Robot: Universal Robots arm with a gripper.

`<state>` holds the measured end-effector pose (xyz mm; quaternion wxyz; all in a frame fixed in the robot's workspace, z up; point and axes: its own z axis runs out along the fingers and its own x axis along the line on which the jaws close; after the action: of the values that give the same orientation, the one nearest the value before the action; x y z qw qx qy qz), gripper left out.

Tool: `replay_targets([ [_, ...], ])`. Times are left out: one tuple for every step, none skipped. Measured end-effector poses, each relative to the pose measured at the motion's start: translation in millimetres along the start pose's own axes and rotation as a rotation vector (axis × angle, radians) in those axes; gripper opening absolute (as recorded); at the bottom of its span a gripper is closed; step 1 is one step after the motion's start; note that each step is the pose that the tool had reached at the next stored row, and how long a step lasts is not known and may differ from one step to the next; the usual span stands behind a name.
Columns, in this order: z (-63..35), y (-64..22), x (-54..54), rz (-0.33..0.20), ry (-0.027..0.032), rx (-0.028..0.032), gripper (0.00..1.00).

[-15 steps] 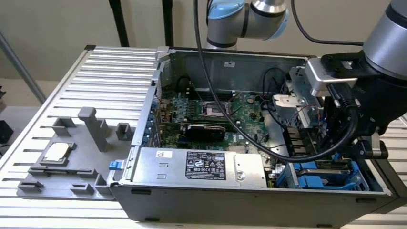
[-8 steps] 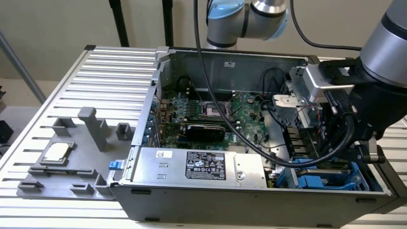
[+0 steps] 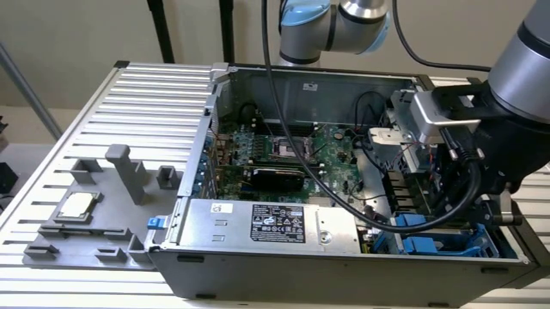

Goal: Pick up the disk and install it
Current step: 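Insert the second disk wire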

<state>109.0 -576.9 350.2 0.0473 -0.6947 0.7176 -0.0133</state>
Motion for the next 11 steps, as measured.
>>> replay_targets([
  [0.4,0.0,0.6,0.000,0.0000,0.0006,0.16],
  [1.0,0.0,1.0,0.000,-0.0002,0.0012,0.16],
  [1.5,0.0,1.4,0.000,-0.0003,0.0020,0.16],
  [2.0,0.1,1.8,0.000,-0.0003,0.0029,0.16],
  [2.5,0.1,2.2,-0.001,-0.0002,0.0041,0.16],
  [3.0,0.1,2.3,-0.001,-0.0002,0.0054,0.16],
  [3.5,0.0,2.4,-0.001,-0.0002,0.0069,0.16],
  [3.9,0.0,2.5,-0.001,-0.0002,0.0084,0.16],
  [4.4,-0.1,2.6,-0.002,-0.0003,0.0098,0.16],
  [4.9,-0.1,2.6,-0.002,-0.0005,0.0114,0.16],
  [5.4,-0.1,2.7,-0.002,-0.0005,0.0129,0.16],
])
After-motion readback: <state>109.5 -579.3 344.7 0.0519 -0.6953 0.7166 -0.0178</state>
